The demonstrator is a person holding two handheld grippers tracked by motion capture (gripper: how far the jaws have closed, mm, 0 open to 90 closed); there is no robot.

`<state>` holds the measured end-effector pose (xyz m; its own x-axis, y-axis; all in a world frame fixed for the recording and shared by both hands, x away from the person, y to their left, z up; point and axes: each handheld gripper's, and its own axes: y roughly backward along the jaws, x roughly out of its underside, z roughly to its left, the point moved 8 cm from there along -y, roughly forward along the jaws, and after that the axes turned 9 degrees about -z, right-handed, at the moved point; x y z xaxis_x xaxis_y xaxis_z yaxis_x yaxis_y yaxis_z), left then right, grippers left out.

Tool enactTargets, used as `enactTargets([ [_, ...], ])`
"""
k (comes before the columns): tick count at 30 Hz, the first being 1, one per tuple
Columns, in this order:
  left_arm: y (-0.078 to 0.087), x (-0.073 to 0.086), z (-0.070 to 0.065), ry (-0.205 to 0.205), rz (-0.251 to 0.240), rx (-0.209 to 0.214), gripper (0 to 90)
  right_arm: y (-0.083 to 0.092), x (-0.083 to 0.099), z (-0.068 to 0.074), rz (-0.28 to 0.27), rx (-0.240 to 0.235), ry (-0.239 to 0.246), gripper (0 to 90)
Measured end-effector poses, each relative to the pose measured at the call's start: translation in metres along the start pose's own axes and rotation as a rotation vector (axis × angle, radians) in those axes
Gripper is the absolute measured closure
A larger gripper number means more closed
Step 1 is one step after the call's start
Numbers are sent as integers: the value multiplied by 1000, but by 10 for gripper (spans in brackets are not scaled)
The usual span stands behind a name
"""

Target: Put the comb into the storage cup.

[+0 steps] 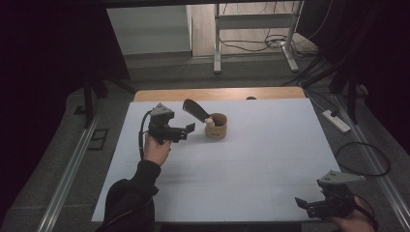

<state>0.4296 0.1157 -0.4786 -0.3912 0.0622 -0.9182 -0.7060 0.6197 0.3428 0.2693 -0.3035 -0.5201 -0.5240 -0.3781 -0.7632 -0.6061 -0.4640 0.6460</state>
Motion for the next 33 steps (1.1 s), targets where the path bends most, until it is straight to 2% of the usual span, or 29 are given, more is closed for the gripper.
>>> enactTargets([
  [3,0,4,-1,3,2,7,0,0,0,0,1,0,0,0],
  [7,0,9,-2,-20,10,2,0,0,0,0,3,0,1,0],
  [12,3,10,-4,-15,-10,11,0,0,0,0,3,-1,3,0],
  [17,5,16,-4,2,-2,23,0,0,0,1,2,-1,6,0],
  [33,18,21,-9,-18,17,13,0,0,0,1,-1,-1,14,0],
])
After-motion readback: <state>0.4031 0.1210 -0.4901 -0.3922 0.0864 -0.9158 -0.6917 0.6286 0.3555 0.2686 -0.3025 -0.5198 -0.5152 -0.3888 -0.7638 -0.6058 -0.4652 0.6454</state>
